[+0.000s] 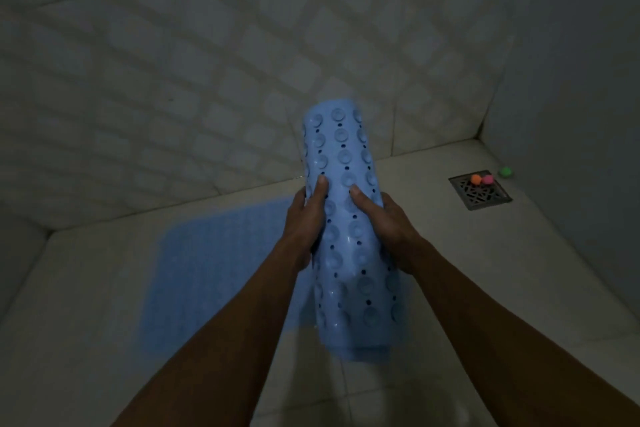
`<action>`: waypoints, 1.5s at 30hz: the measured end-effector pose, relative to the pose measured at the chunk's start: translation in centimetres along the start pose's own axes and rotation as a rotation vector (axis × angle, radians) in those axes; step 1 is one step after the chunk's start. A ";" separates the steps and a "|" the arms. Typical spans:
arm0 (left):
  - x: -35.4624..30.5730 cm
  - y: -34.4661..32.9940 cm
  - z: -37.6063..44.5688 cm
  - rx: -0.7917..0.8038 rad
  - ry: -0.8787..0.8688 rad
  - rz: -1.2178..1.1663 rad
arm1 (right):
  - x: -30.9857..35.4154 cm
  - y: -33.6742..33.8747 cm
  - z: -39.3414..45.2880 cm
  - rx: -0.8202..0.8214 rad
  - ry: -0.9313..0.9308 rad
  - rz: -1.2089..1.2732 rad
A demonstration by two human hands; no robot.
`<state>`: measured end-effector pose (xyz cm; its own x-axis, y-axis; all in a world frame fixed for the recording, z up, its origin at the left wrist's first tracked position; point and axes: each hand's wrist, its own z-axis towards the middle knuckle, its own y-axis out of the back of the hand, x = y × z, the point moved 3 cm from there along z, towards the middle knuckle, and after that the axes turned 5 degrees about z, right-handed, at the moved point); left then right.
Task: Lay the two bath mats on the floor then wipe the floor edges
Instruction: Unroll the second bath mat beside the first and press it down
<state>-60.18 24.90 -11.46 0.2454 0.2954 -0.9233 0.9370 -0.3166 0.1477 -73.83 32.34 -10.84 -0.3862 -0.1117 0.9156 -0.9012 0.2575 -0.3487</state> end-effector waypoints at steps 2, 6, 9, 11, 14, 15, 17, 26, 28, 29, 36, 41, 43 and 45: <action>1.2 0.3 -1.0 -0.065 0.029 -0.038 | -1.3 0.2 -0.2 0.087 -0.086 0.048; 4.1 1.2 -3.4 -0.194 0.138 -0.094 | -3.9 -0.2 -1.6 0.194 -0.233 0.127; 6.2 1.6 -5.0 -0.199 0.180 -0.129 | -5.3 -0.8 -3.5 0.220 -0.266 0.111; 7.5 1.9 -6.2 -0.213 0.201 -0.169 | -6.1 -1.2 -4.9 0.203 -0.289 0.115; 10.0 2.6 -7.1 -0.185 0.216 -0.208 | -7.4 -1.9 -6.8 0.150 -0.281 0.040; 10.9 2.8 -7.5 -0.172 0.224 -0.213 | -8.0 -2.1 -7.4 0.131 -0.269 -0.002; 12.8 2.9 -8.1 -0.157 0.233 -0.228 | -9.1 -2.5 -8.7 0.092 -0.242 -0.071; 19.7 -0.4 -12.9 -0.091 0.263 -0.257 | -12.8 -0.4 -15.3 -0.022 -0.232 -0.150; 22.4 -2.4 -13.5 -0.063 0.280 -0.292 | -13.9 1.4 -16.8 -0.040 -0.238 -0.148; 23.7 -3.5 -13.6 -0.039 0.295 -0.287 | -14.5 2.4 -17.4 -0.041 -0.248 -0.153; 31.1 -10.9 -15.9 -0.002 0.342 -0.350 | -18.4 9.0 -21.5 -0.050 -0.292 -0.184; 27.5 -13.2 -20.9 -0.030 0.390 -0.257 | -20.2 12.7 -23.7 -0.097 -0.303 -0.219; 27.2 -13.8 -21.2 -0.048 0.409 -0.174 | -20.8 13.6 -23.8 -0.114 -0.293 -0.219; 27.1 -13.9 -20.8 -0.067 0.396 -0.104 | -21.3 14.0 -23.4 -0.141 -0.281 -0.237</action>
<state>-61.42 56.03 -31.22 0.2128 0.6510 -0.7287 0.9728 -0.2110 0.0956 -73.64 60.78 -30.60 -0.2267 -0.4370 0.8704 -0.9435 0.3203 -0.0850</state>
